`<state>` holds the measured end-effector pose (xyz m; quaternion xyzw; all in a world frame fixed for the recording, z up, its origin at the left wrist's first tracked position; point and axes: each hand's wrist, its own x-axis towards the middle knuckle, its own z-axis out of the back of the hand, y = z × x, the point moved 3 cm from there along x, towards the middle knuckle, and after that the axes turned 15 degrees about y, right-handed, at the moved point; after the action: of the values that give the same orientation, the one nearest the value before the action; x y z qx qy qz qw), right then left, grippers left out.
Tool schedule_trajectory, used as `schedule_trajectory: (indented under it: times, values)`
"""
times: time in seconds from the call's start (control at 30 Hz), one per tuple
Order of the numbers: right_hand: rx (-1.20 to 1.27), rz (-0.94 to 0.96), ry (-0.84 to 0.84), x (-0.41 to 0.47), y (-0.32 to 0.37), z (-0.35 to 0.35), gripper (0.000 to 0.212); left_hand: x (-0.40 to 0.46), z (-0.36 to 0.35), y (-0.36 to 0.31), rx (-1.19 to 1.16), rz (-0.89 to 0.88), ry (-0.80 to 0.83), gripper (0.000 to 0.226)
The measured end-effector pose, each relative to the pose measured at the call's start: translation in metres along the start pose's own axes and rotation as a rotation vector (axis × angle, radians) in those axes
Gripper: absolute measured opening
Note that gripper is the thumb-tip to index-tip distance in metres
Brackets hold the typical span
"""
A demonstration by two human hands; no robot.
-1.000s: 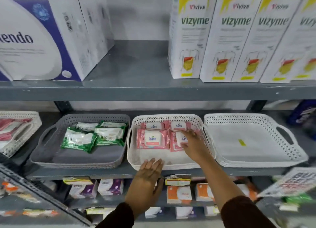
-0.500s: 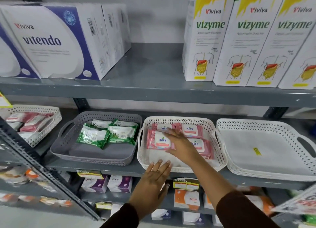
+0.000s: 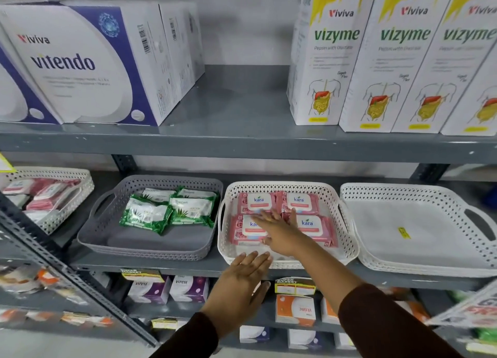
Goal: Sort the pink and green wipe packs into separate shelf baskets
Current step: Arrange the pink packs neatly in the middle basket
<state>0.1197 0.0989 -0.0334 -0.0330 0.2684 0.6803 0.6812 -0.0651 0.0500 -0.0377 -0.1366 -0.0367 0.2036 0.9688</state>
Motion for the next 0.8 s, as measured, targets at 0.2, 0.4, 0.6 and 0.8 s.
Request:
schedule_trajectory:
  times: [0.2, 0.4, 0.6, 0.8]
  values:
    - [0.09, -0.179, -0.233, -0.038, -0.059, 0.001, 0.067, 0.039, 0.042, 0.054, -0.196, 0.206, 0.084, 0.053]
    - [0.17, -0.328, -0.009, -0.05, -0.099, -0.002, 0.118, 0.1, 0.027, 0.075, -0.185, 0.315, 0.348, 0.078]
    - [0.222, -0.223, 0.013, -0.04, -0.098, -0.003, 0.109, 0.118, 0.008, 0.076, -0.179, 0.336, 0.394, 0.072]
    - [0.158, -0.203, -0.17, -0.033, -0.103, 0.012, 0.089, 0.126, 0.015, 0.085, -0.15, 0.324, 0.23, 0.07]
